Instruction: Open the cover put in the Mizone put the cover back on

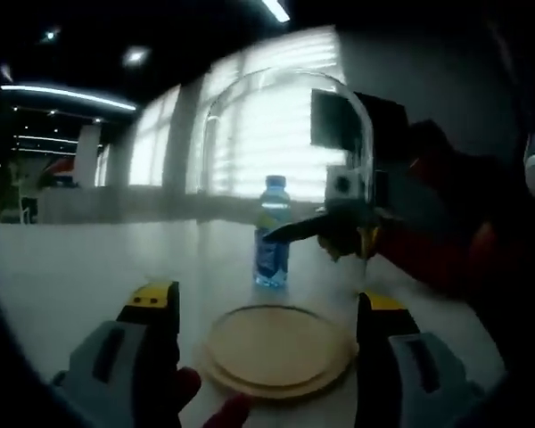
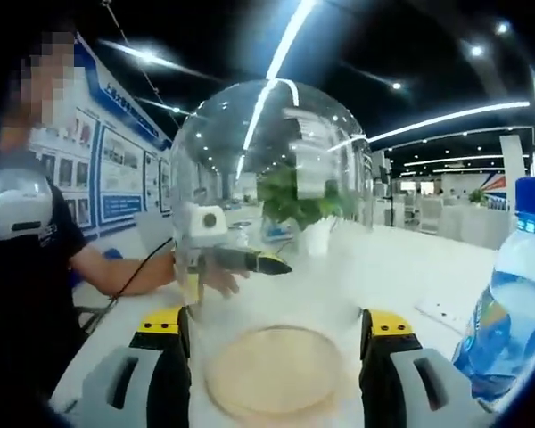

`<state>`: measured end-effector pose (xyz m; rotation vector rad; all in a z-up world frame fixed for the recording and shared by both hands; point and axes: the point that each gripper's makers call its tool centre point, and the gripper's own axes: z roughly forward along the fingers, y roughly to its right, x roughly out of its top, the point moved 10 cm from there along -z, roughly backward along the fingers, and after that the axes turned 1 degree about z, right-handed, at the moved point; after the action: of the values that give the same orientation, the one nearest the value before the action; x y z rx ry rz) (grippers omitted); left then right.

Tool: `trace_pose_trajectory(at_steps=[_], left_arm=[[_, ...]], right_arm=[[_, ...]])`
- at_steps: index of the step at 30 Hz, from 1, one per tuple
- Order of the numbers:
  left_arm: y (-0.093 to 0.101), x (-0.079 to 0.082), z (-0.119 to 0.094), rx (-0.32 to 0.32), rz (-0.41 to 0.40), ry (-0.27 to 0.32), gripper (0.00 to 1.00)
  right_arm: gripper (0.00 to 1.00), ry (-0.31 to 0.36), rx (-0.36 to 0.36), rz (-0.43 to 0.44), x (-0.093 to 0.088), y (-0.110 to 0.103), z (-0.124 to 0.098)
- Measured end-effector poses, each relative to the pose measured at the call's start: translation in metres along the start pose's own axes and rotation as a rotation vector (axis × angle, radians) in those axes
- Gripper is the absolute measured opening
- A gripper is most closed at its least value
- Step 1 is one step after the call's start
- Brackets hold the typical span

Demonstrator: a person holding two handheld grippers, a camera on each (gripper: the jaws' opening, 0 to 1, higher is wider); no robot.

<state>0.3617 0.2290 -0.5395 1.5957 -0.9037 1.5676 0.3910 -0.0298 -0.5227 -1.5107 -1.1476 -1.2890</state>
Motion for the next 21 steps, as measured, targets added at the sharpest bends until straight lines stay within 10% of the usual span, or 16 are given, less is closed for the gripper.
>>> trace_pose_trajectory(at_steps=[21], left_arm=[[-0.014, 0.009, 0.023, -0.188, -0.005, -0.002, 0.72]], right_arm=[[0.8, 0.017, 0.025, 0.042, -0.006, 0.004, 0.011]])
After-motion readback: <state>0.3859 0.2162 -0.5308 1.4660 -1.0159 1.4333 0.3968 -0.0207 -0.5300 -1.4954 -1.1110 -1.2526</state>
